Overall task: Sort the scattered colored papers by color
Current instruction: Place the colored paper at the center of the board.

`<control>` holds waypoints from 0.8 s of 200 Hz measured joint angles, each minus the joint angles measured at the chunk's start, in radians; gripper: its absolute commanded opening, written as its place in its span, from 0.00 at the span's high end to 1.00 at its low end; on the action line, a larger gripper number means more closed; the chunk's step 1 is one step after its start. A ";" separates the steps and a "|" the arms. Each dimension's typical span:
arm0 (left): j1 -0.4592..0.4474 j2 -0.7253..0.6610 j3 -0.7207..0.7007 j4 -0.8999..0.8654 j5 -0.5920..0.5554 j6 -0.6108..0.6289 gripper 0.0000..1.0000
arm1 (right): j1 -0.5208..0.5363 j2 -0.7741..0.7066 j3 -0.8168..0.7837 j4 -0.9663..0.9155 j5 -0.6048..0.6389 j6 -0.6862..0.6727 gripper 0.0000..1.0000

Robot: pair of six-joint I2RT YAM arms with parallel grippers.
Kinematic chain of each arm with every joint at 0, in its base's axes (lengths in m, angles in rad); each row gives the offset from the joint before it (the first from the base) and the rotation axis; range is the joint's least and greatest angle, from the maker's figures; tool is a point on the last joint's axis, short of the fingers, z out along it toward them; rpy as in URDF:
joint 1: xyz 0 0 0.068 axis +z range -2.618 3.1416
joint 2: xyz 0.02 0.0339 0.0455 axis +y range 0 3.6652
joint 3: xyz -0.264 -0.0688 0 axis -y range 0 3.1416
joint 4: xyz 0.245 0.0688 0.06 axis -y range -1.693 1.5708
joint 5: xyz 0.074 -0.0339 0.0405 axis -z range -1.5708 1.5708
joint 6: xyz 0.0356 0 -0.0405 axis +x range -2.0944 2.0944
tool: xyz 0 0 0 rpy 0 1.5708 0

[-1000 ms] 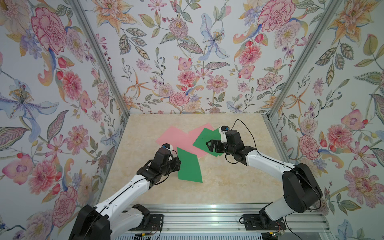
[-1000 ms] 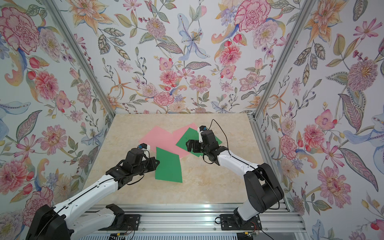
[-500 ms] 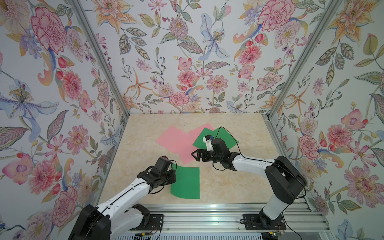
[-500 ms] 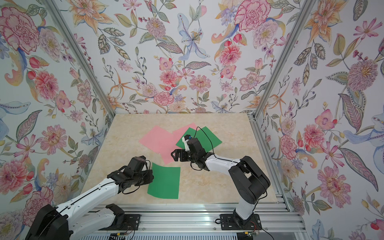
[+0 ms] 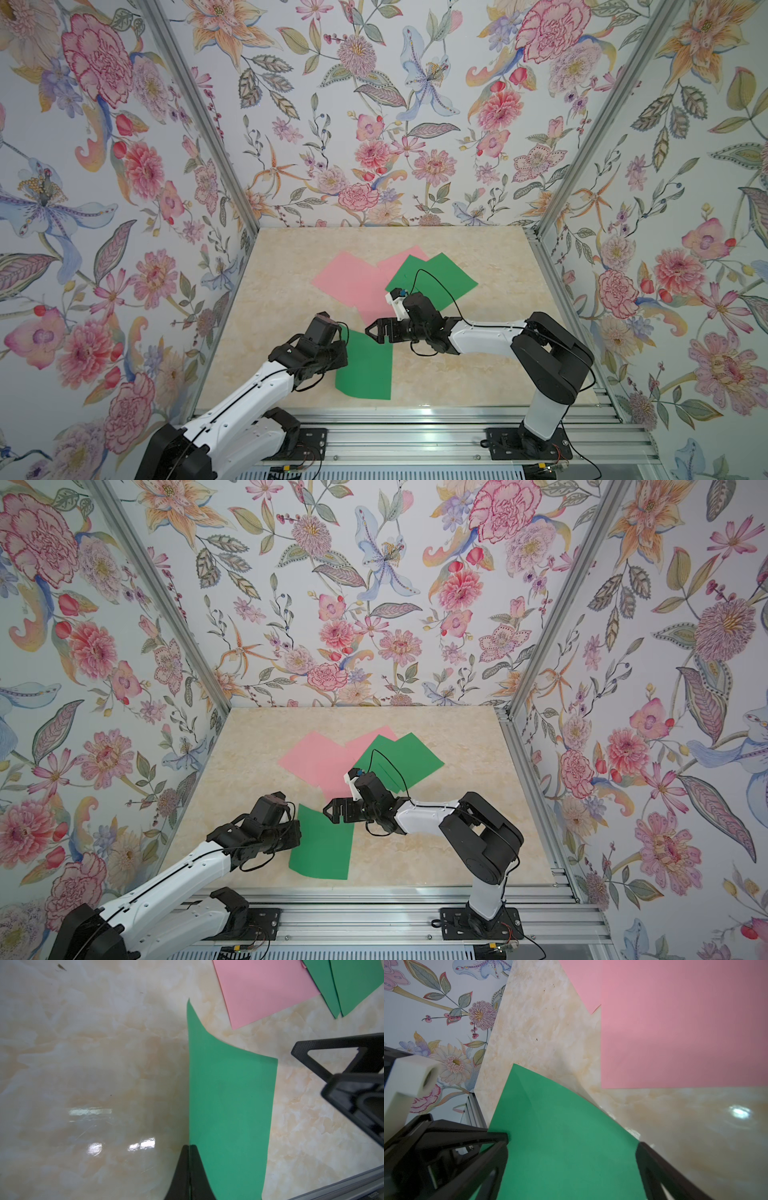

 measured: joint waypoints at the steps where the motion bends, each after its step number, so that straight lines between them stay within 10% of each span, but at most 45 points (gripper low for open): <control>1: 0.000 -0.002 0.000 0.000 -0.001 0.000 1.00 | 0.000 0.000 0.000 0.000 0.000 0.000 0.00; 160: 0.000 0.066 0.023 -0.008 -0.082 0.002 1.00 | 0.030 0.137 0.087 0.004 -0.029 0.014 0.00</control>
